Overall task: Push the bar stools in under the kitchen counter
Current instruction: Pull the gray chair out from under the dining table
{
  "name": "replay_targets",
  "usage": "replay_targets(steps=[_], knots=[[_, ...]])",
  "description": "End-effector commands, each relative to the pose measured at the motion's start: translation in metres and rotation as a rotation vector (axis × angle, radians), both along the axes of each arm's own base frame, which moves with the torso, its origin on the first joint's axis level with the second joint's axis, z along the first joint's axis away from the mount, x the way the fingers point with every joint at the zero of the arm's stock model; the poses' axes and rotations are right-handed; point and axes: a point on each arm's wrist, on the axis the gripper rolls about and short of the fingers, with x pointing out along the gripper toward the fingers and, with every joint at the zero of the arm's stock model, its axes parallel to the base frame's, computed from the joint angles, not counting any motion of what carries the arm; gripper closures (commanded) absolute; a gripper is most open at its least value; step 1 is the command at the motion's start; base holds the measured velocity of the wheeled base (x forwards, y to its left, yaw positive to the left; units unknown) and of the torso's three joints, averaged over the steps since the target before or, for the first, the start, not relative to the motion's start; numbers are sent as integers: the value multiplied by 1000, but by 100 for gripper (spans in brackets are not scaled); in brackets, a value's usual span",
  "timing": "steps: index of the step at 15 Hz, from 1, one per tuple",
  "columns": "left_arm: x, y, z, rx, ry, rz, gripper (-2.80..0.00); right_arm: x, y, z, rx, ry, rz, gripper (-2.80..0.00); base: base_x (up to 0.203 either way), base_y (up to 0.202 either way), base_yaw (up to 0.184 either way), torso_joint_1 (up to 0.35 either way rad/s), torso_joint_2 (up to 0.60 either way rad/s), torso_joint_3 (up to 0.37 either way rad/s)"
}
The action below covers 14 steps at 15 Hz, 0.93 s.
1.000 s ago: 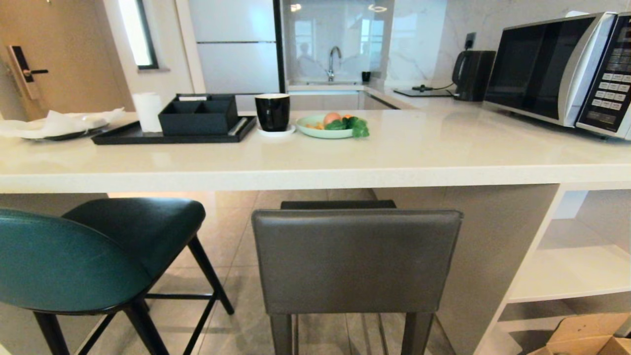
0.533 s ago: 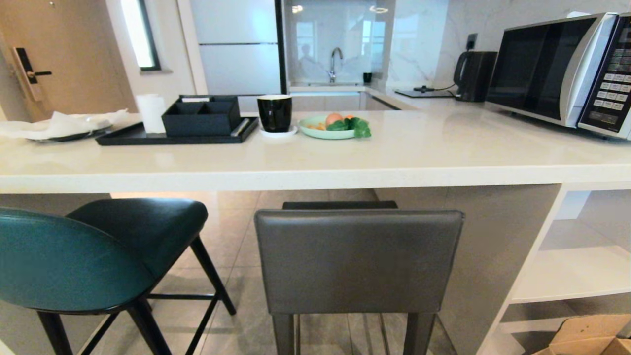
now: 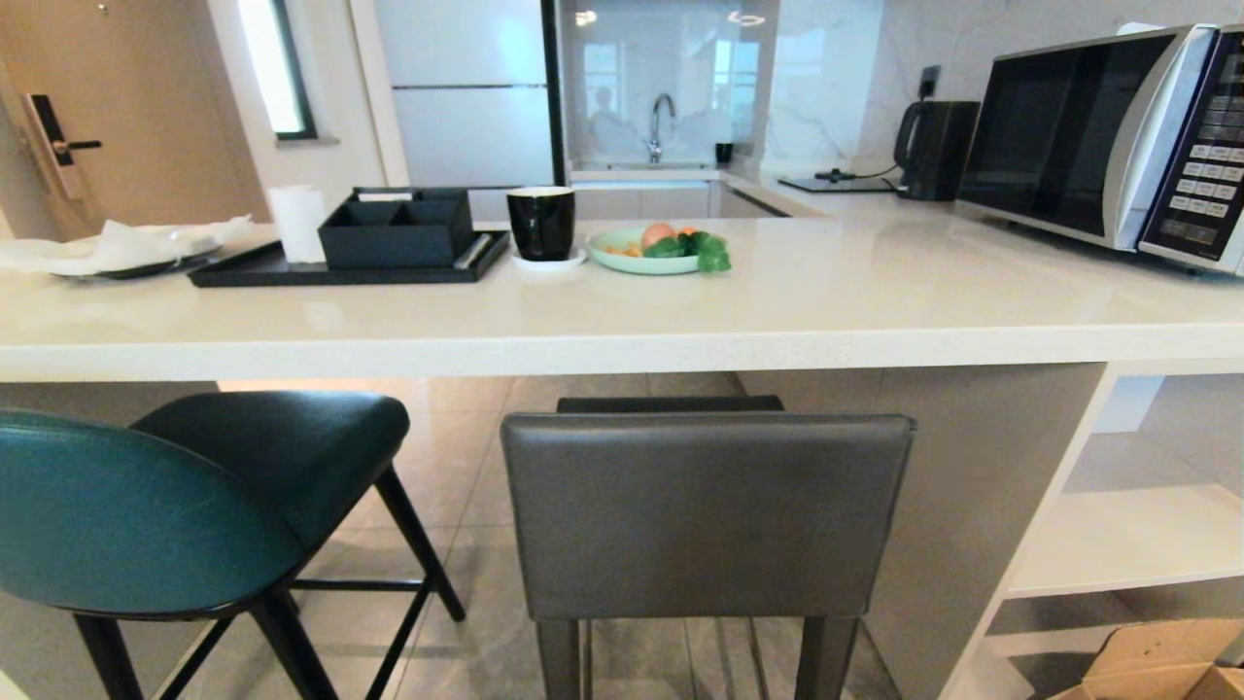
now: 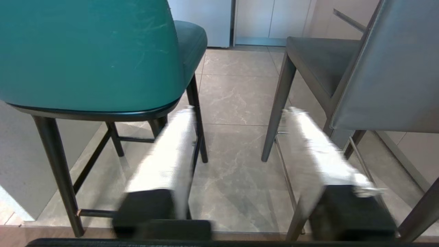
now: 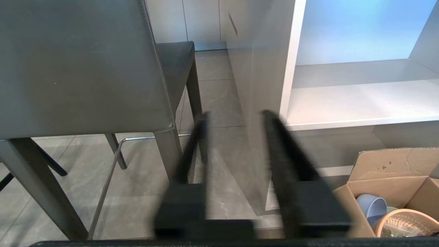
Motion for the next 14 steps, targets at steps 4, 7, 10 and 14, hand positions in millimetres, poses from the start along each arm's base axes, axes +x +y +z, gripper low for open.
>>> replay_targets(steps=[4, 7, 10, 14], knots=[[0, 0, 0, 4, 9, -1, -280, 0, 0, 0, 0, 0, 0, -280, 0, 0, 0, 0, 0, 0], [-2, -1, 6, 69, 14, -26, -280, -1, 0, 4, -62, 14, 23, -280, 0, 0, 0, 0, 0, 0], [9, -2, 59, -11, 44, -114, -280, 2, 2, 45, -27, 49, 111, -280, 0, 0, 0, 0, 0, 0], [82, -15, 97, -132, 237, -373, -280, 69, 6, 90, 96, 287, 277, -280, 0, 0, 0, 0, 0, 0]])
